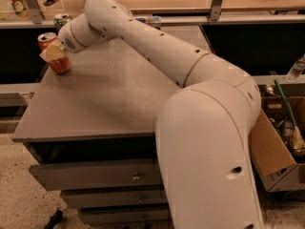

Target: Move orange can near blue chip bag

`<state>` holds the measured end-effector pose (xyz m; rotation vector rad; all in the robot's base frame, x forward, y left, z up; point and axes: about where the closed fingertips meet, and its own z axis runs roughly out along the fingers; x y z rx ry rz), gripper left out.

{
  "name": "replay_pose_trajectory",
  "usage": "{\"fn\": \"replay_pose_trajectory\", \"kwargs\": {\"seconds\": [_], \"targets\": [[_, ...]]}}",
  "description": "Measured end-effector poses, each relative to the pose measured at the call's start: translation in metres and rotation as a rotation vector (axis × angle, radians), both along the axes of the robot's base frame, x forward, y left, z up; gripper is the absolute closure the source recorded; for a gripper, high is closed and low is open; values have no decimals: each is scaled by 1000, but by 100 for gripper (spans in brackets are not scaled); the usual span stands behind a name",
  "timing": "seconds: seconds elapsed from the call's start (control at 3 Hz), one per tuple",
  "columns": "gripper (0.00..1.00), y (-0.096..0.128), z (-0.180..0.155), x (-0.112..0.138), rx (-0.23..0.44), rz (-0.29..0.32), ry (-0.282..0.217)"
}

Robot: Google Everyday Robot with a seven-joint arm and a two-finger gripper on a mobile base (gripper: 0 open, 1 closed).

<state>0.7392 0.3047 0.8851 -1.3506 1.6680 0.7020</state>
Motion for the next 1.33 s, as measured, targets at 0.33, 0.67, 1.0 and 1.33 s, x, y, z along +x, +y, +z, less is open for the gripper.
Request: {"fn": "replay_pose_trajectory", "kwargs": {"seconds": [0.33,0.67,1.0,1.33], "targets": [[84,-12,13,-1,-20,18,-5],[100,-37,33,-5,-10,6,-13],[100,-74,57,-9,0,-30,-43],[100,-111,74,-15,25,-68,-72]]}}
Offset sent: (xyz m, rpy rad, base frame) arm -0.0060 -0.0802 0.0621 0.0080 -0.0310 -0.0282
